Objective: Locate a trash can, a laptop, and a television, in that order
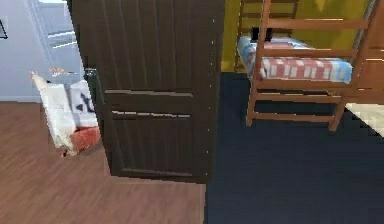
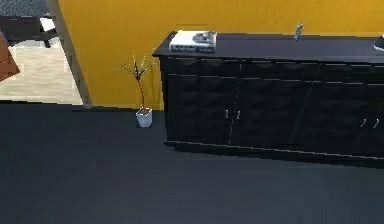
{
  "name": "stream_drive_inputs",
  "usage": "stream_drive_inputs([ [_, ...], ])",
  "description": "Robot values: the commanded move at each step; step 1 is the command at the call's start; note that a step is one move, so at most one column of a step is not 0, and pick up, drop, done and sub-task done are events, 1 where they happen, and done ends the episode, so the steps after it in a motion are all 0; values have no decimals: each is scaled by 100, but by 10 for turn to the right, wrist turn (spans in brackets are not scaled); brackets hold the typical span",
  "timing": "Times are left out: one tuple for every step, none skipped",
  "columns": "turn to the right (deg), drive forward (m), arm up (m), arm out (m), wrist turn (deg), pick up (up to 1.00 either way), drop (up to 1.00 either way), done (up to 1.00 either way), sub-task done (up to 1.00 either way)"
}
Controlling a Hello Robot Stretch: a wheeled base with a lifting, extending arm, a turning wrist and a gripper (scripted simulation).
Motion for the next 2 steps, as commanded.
stream_drive_inputs([
  [0, 10, 0, 0, 0, 0, 0, 0, 0],
  [-450, 0, 0, 0, 0, 0, 0, 0, 0],
])
